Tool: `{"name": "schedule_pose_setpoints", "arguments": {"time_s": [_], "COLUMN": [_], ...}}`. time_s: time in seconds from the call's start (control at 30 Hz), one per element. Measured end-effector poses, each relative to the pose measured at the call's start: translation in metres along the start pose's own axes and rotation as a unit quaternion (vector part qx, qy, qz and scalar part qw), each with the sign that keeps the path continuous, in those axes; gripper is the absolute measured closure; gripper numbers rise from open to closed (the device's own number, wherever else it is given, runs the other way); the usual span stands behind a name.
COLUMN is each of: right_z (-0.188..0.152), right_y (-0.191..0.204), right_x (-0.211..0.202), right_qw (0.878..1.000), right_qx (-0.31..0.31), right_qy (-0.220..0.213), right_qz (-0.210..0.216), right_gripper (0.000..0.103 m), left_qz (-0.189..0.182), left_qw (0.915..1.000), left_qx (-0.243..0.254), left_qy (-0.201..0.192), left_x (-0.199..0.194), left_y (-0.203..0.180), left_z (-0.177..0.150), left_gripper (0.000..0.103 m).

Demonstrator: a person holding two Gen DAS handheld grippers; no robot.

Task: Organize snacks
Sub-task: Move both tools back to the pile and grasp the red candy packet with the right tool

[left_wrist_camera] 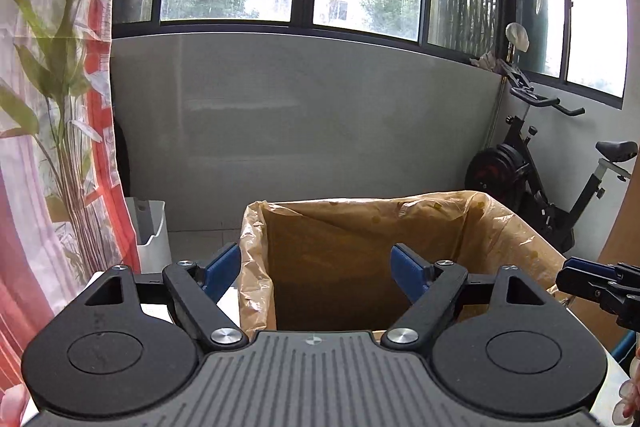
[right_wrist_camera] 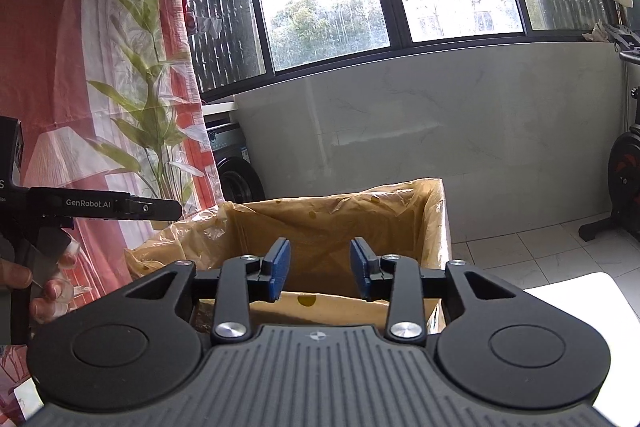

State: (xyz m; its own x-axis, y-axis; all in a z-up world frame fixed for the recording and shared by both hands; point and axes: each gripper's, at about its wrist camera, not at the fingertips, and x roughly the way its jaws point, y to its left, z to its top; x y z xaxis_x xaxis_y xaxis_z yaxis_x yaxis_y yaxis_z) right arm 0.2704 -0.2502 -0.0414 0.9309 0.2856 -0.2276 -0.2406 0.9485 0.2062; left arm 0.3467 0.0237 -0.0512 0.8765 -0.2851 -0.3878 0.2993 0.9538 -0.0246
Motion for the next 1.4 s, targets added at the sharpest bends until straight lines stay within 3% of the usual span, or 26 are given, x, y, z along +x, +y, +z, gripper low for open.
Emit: {"name": "schedule_pose_setpoints", "arguments": {"time_s": [0.27, 0.53, 0.6, 0.73, 0.77, 1.03, 1.13, 1.23, 1.4], "right_z": [-0.048, -0.126, -0.139, -0.157, -0.161, -0.178, -0.179, -0.178, -0.179], "right_y": [0.004, -0.015, -0.018, -0.023, -0.025, -0.028, -0.03, -0.027, -0.01], "right_x": [-0.048, -0.068, -0.067, -0.065, -0.066, -0.045, -0.042, -0.042, -0.045], "right_qw": [1.0, 0.994, 0.99, 0.981, 0.979, 0.964, 0.964, 0.965, 0.962], "right_qx": [-0.016, -0.009, -0.02, -0.058, -0.067, -0.107, -0.094, -0.087, -0.098], "right_qy": [0.001, 0.102, 0.135, 0.178, 0.183, 0.244, 0.248, 0.249, 0.255], "right_qz": [-0.007, -0.042, -0.047, -0.053, -0.054, -0.018, -0.015, -0.012, -0.019], "right_gripper": [0.066, 0.064, 0.055, 0.024, 0.023, 0.023, 0.023, 0.038, 0.041], "left_qz": [0.012, 0.02, 0.017, 0.009, 0.007, -0.006, -0.007, -0.008, -0.013], "left_qw": [0.9993, 0.9972, 0.9971, 0.9963, 0.9958, 0.9926, 0.9924, 0.9909, 0.9885], "left_qx": [-0.036, -0.07, -0.071, -0.08, -0.084, -0.085, -0.078, -0.079, -0.08], "left_qy": [0.005, 0.014, 0.019, 0.029, 0.035, 0.086, 0.095, 0.109, 0.128], "left_x": [-0.059, -0.085, -0.087, -0.089, -0.088, -0.08, -0.076, -0.072, -0.068], "left_y": [0.022, 0.022, 0.016, 0.008, 0.007, 0.003, -0.001, -0.001, -0.006], "left_z": [-0.048, -0.111, -0.126, -0.15, -0.156, -0.187, -0.192, -0.196, -0.205], "left_gripper": [0.02, 0.02, 0.02, 0.02, 0.02, 0.02, 0.02, 0.02, 0.02]}}
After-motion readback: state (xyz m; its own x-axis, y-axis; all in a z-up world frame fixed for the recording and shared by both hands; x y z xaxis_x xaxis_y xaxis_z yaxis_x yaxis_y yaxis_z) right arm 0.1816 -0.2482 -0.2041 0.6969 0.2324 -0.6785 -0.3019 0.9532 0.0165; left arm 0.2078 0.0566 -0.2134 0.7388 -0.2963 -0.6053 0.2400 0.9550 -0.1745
